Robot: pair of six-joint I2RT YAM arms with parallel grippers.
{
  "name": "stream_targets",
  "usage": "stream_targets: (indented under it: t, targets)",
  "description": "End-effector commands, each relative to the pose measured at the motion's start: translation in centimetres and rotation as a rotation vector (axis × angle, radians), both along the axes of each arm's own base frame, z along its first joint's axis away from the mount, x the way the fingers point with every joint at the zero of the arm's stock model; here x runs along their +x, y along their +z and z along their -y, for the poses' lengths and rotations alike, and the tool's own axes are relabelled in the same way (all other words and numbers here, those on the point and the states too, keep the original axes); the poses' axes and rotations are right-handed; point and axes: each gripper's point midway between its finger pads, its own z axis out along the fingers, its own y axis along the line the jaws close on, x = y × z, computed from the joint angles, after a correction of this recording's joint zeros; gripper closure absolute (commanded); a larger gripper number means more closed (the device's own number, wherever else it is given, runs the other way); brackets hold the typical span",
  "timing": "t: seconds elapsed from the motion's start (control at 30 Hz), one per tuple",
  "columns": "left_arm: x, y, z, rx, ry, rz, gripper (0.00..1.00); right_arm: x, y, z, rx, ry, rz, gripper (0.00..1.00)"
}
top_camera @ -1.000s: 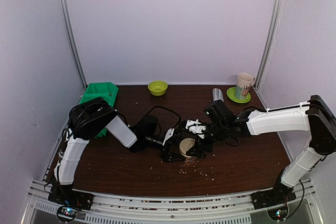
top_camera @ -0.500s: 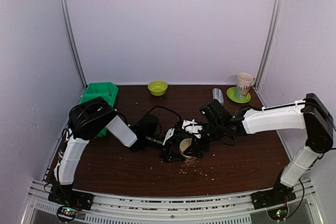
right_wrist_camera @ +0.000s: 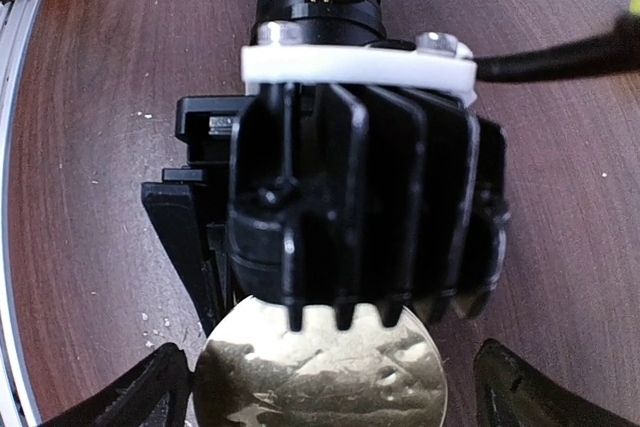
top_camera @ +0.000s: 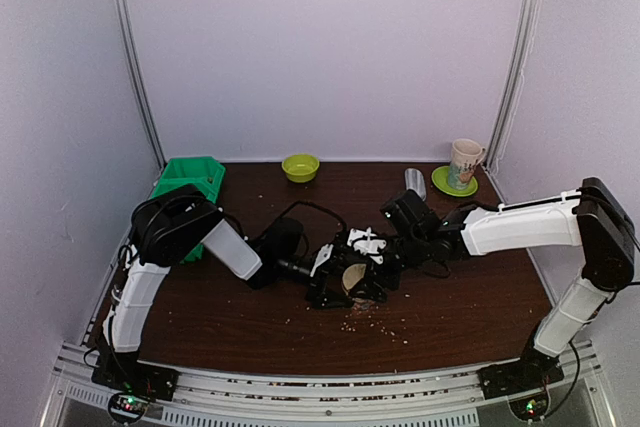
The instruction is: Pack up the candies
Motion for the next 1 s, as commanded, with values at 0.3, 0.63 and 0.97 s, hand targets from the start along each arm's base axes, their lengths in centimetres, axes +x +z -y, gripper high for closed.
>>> stream_targets:
  t: [0.3, 0.63, 0.97]
  targets:
    - [-2.7, -7.2, -1.9, 0.235, 0.016, -0.199, 0.19, -1.0, -1.3, 1.0, -0.052, -0.016, -0.039, 0.03]
    - [-2.5, -7.4, -1.9, 0.244, 0.032, -0.198, 0.2, -0.6, -1.1, 1.1, -0.045, -0.05, -0.032, 0.1]
    - [-0.5, -8.3, -1.7, 0.282, 0.129, -0.206, 0.22, -0.3, -1.3, 1.3, -0.026, -0.108, -0.048, 0.22]
